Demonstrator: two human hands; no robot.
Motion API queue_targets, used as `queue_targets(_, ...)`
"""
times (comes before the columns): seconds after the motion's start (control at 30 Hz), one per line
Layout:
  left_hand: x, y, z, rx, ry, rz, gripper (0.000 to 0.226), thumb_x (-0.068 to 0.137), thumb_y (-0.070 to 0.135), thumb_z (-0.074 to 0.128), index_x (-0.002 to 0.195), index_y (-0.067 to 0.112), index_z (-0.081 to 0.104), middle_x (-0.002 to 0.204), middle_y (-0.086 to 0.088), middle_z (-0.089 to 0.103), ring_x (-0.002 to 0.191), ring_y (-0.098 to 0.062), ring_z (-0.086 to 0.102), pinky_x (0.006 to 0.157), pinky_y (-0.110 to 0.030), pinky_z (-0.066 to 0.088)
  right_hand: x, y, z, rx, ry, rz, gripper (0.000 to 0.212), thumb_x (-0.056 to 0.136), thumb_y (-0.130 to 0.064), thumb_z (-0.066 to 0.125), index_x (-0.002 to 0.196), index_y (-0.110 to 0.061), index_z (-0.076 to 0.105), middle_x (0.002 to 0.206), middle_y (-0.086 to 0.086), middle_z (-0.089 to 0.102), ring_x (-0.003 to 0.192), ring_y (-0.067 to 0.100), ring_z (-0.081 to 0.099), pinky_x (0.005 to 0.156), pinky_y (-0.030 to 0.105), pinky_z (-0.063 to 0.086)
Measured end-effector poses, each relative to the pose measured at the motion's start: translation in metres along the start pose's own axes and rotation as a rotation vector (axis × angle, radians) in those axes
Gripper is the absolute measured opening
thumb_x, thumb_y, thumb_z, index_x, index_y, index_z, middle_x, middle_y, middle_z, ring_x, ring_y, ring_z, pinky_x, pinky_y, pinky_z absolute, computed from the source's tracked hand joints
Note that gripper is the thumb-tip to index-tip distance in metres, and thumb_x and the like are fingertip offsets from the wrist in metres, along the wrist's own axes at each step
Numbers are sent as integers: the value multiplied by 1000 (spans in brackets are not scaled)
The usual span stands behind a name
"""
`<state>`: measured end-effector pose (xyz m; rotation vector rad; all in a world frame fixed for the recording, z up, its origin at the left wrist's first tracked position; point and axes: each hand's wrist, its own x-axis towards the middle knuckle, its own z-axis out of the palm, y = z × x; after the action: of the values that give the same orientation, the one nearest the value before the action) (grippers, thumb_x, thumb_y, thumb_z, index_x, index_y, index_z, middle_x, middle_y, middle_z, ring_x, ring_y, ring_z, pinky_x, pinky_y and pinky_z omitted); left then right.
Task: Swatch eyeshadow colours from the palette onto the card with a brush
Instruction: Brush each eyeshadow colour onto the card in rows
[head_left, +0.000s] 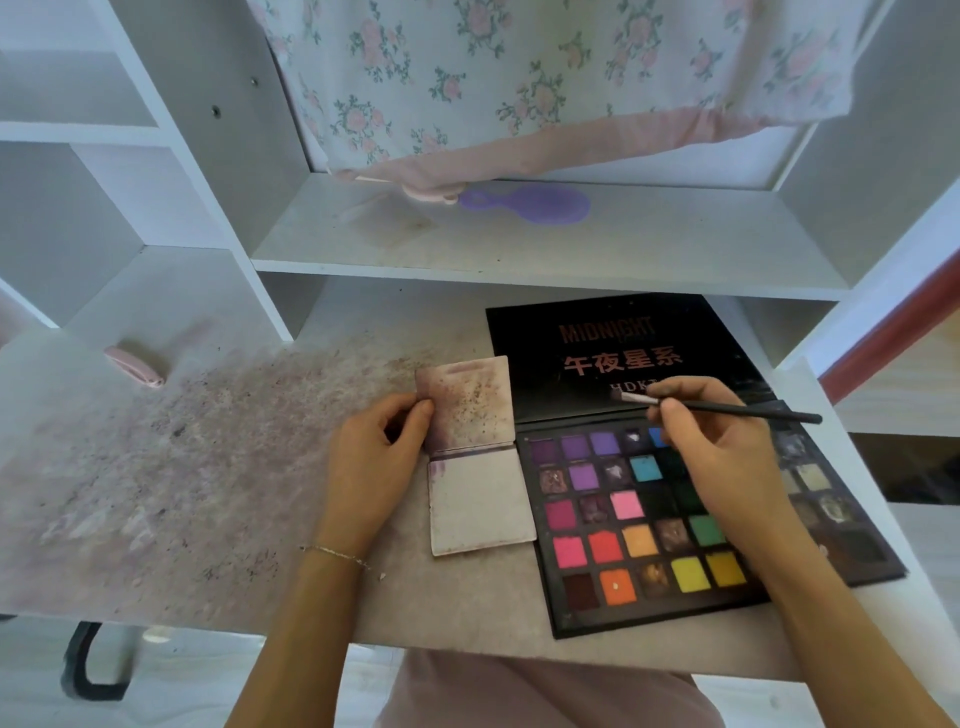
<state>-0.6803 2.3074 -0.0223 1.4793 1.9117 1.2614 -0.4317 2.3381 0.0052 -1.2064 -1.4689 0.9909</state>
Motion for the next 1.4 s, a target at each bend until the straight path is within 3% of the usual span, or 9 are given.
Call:
queue_targets(0.27,-1,0,1,16,6,-1,14,89,19,55,90,16,69,76,7,65,74,-7,59,69,-23,47,0,11,-9,-163,27,-18,21,92,-2,42,83,-19,52,72,-3,60,68,-6,59,62,6,45)
queue_targets(0.47,-1,1,1,9,1,6,13,89,17,55,88,17,68,76,7,65,75,-5,59,70,-25,48,-1,15,0,-228,-99,-38,23,91,-7,45,79,-26,52,70,-8,63,71,-1,62,63,11,48)
queue_targets(0.67,0,1,1,26,-2,16,14,89,18,54,89,19,67,76,13,63,75,-2,58,68,-20,46,-1,17,1,-344,-182,-57,14,88,-19,43,80,-28,50,75,14,66,74,29,63,67,46,52)
queue_targets(0.8,0,1,1,22,1,12,13,89,17,54,88,20,67,76,16,63,75,-1,58,67,-19,45,-1,17,1,-362,-102,-84,22,89,-14,47,75,-31,50,69,5,63,65,20,60,57,35,50)
queue_targets(0.97,0,1,2,21,-3,18,13,89,18,54,89,20,67,76,15,63,75,-3,58,67,-20,46,-1,16,0,-371,-162,-84,19,89,-16,45,78,-32,50,74,6,65,73,24,63,65,42,52)
queue_targets(1.1,0,0,1,22,-10,19,13,89,19,53,88,21,66,77,15,63,75,-1,58,66,-17,43,-1,16,1,-350,-87,-89,26,88,-9,48,74,-31,49,67,-2,62,67,15,58,55,25,47)
queue_targets(1.17,-1,0,1,16,-12,18,13,89,18,54,86,23,66,77,15,63,73,0,58,65,-14,42,-1,15,0,-328,-69,-89,28,89,-6,49,75,-31,50,67,-7,61,69,10,60,58,20,47)
queue_targets(1.3,0,-1,2,-3,-7,16,13,89,17,54,85,24,65,77,14,64,74,-2,58,67,-18,44,-2,15,0,-346,-148,-64,21,89,-14,47,78,-31,52,73,9,64,73,23,63,65,39,52)
queue_targets(1.4,0,-3,2,-7,-2,29,13,88,17,55,84,22,65,76,15,64,71,1,58,64,-14,44,-2,15,0,-321,-80,-60,25,88,-11,49,74,-31,51,70,5,63,68,19,60,60,30,49)
